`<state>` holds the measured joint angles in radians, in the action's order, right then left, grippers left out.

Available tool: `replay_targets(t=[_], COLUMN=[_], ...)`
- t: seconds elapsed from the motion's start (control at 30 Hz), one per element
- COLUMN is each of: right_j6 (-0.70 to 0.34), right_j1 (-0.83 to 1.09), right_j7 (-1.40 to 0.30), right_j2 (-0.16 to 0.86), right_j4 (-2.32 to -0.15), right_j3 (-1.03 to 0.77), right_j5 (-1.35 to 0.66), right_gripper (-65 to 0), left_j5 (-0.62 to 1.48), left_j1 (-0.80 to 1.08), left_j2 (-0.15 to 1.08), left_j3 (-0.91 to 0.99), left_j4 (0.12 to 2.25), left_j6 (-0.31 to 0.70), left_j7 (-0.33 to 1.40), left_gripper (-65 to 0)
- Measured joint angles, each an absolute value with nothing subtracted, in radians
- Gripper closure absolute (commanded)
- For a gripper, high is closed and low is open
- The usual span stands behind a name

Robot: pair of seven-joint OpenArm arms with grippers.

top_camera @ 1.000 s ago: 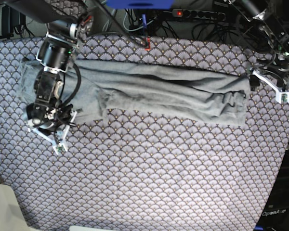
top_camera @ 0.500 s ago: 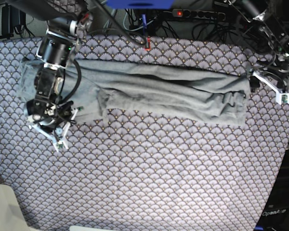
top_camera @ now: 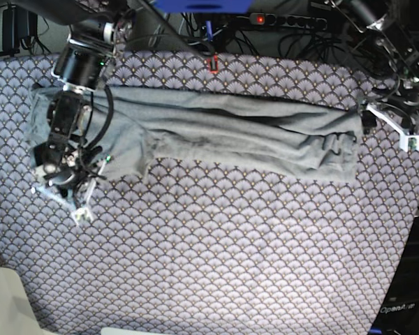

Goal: Fold the T-shirt properly
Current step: 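Lower the right gripper and grasp the loose sleeve fabric, then push the grasped sleeve fabric toward the folded body with the right gripper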

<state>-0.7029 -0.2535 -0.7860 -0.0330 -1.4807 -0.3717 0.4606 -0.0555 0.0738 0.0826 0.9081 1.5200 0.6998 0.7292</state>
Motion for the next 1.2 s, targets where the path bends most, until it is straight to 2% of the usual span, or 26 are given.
replay_targets(t=[0.27, 0.43, 0.53, 0.83, 1.2], right_j6=[-0.703, -0.703, -0.703, -0.703, -0.703], right_j1=[-0.093, -0.075, -0.096, -0.218, -0.263], right_j7=[-0.788, -0.793, -0.856, -1.022, -1.025], right_j2=[-0.041, -0.041, -0.038, -0.023, -0.016], right_j4=[-1.728, -1.737, -1.737, -1.612, -1.458], right_j3=[-0.266, -0.252, -0.253, -0.257, -0.318], right_j5=[0.459, 0.456, 0.455, 0.448, 0.456], right_gripper=[0.0, 0.0, 0.0, 0.0, 0.0], left_j5=[-0.054, -0.052, -0.052, -0.052, -0.051], left_j1=[0.073, 0.072, 0.072, 0.076, 0.078], left_j2=[0.083, 0.083, 0.083, 0.083, 0.083], left_j3=[0.908, 0.908, 0.908, 0.908, 0.911], left_j4=[1.520, 1.520, 1.520, 1.521, 1.523], left_j6=[0.700, 0.700, 0.700, 0.700, 0.700], left_j7=[0.726, 0.726, 0.726, 0.726, 0.726], left_gripper=[-61.9, -61.9, -61.9, -61.9, -61.9])
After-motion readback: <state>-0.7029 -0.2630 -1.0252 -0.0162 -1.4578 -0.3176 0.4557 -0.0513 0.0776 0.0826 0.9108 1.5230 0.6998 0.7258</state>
